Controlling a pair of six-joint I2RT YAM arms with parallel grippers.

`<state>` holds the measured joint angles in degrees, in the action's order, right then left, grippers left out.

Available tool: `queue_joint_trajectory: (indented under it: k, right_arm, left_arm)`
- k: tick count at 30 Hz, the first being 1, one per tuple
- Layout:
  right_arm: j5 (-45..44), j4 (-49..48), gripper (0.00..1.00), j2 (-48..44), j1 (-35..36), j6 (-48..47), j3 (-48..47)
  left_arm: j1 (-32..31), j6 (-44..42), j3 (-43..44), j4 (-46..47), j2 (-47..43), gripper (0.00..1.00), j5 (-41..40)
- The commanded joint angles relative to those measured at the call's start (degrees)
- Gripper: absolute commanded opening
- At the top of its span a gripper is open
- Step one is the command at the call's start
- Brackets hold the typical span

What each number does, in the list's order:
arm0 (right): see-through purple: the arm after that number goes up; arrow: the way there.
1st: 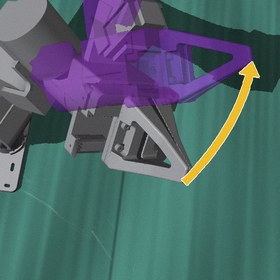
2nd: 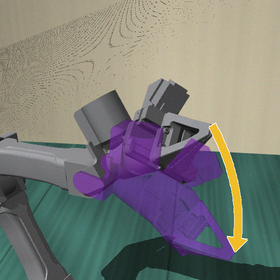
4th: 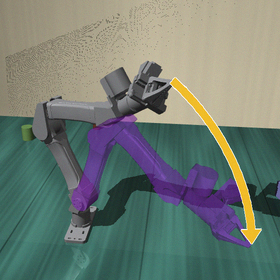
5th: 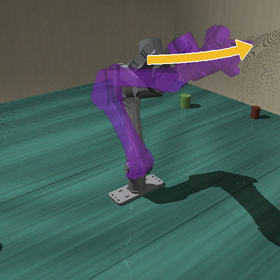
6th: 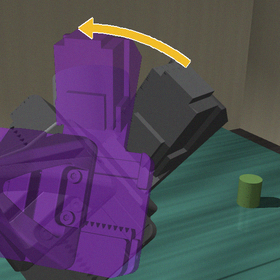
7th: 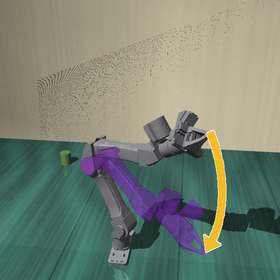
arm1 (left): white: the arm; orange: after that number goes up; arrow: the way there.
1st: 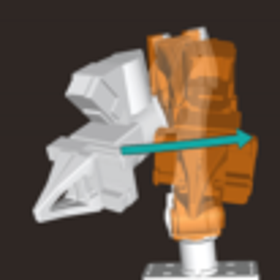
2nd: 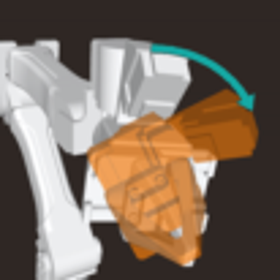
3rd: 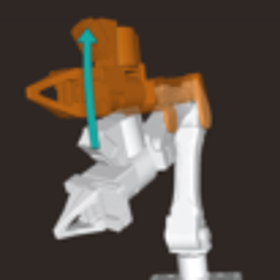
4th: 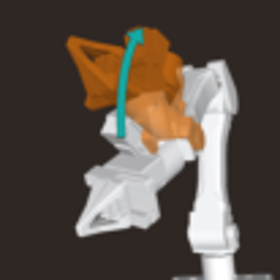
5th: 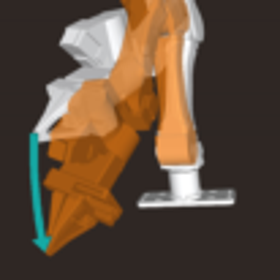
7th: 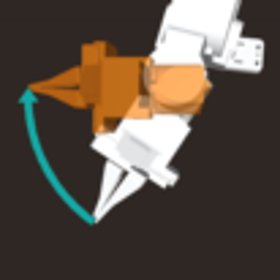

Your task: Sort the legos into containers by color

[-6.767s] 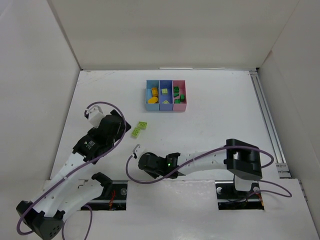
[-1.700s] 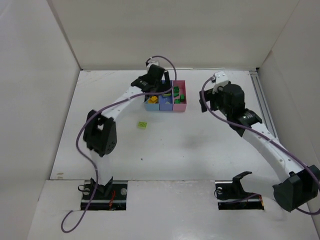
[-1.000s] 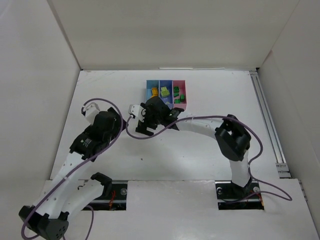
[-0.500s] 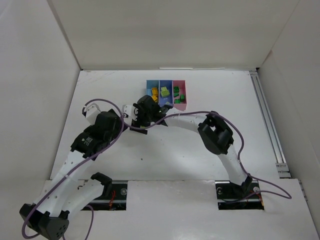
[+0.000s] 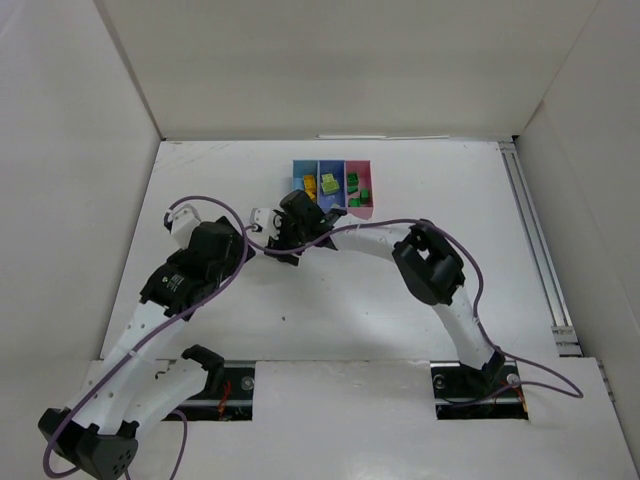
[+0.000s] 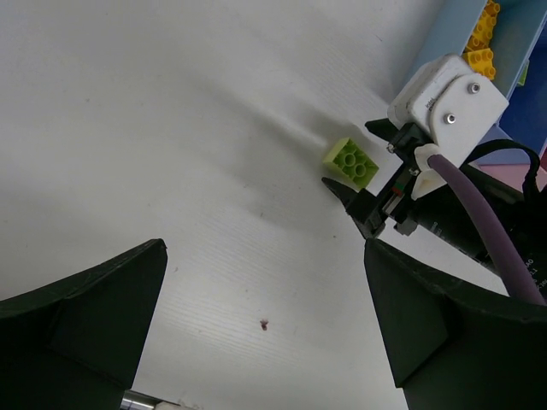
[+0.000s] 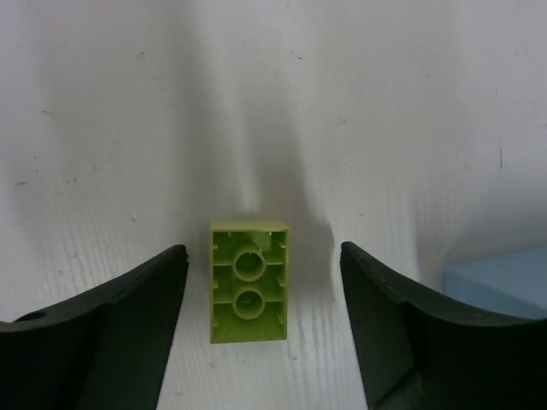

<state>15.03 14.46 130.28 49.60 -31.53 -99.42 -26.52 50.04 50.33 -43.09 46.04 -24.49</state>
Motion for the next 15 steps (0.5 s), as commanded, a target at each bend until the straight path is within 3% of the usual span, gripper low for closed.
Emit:
queue_joint_trajectory:
  k: [1, 2, 4, 5, 15]
  right_arm:
    - [0.7, -1.5, 0.72, 0.9, -0.8, 1.1, 1.4]
    - [0.0, -2.3, 0.61, 0.9, -0.8, 1.1, 2.1]
    - [0.0, -3.1, 0.5, -0.4, -0.8, 1.6, 2.9]
    - [0.0, -4.0, 0.4, -0.4, -0.8, 1.6, 3.7]
    - [1.8, -5.9, 0.33, -14.0, -2.0, 4.9, 8.1]
  left_arm:
    - [-0.1, 0.1, 2.8, 1.4, -0.3, 1.0, -0.8]
    - [-0.1, 0.1, 2.8, 1.4, -0.3, 1.0, -0.8]
    - [-0.1, 0.1, 2.8, 1.4, -0.3, 1.0, -0.8]
    - [-0.1, 0.1, 2.8, 1.4, 0.2, 1.0, -0.8]
    - [-0.1, 0.7, 3.4, 2.7, 1.3, 1.0, 0.3]
